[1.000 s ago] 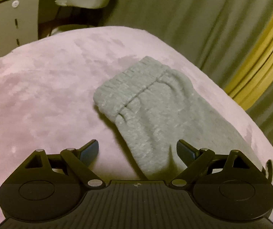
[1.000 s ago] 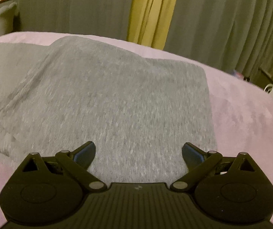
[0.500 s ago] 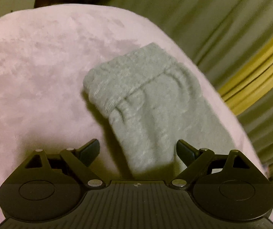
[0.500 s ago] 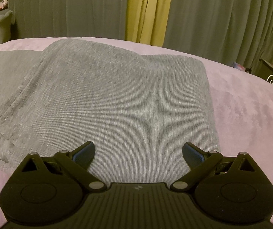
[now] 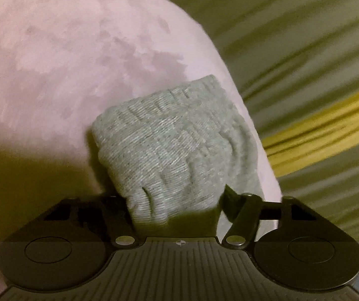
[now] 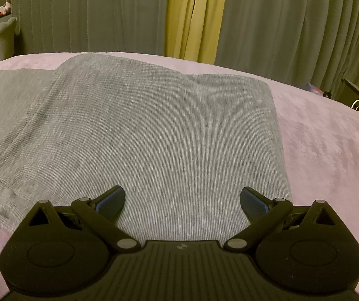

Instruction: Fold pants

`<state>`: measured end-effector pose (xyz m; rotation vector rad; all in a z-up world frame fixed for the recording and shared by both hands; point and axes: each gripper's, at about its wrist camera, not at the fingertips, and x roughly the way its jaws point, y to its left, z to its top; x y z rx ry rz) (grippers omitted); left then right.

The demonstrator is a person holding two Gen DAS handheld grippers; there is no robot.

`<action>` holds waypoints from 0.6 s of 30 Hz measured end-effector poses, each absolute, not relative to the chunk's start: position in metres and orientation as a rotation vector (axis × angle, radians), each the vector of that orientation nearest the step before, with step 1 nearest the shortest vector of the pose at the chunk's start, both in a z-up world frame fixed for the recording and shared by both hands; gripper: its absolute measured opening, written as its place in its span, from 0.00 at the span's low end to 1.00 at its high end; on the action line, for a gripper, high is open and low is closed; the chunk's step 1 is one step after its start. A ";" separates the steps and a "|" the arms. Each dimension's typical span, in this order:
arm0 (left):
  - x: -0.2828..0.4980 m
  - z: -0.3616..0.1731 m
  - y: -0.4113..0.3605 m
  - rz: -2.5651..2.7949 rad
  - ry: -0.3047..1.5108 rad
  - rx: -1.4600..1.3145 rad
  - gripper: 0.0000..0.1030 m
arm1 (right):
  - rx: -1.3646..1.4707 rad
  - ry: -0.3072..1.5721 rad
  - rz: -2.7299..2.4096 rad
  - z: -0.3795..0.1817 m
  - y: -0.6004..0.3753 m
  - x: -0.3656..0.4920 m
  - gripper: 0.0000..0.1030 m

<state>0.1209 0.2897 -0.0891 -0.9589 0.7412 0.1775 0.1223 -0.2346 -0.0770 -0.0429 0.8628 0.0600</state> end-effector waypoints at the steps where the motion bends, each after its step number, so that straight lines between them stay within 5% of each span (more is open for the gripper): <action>1: 0.121 -0.088 0.289 0.163 0.736 -0.935 0.59 | -0.043 0.862 0.060 -0.077 -0.235 0.122 0.96; 5: 0.118 -0.096 0.289 0.164 0.710 -0.940 0.63 | -0.044 0.857 0.059 -0.077 -0.234 0.123 0.96; 9: 0.122 -0.097 0.286 0.160 0.690 -0.993 0.88 | -0.049 0.855 0.057 -0.077 -0.233 0.124 0.96; 10: 0.125 -0.096 0.284 0.171 0.699 -0.991 0.86 | -0.049 0.855 0.057 -0.077 -0.233 0.124 0.96; 11: 0.127 -0.093 0.281 0.198 0.709 -0.978 0.83 | -0.049 0.856 0.057 -0.077 -0.233 0.124 0.96; 13: 0.131 -0.088 0.279 0.240 0.727 -0.929 0.49 | -0.049 0.856 0.057 -0.077 -0.233 0.124 0.96; 18: 0.122 -0.079 0.280 0.198 0.696 -0.928 0.30 | -0.051 0.856 0.056 -0.077 -0.233 0.123 0.96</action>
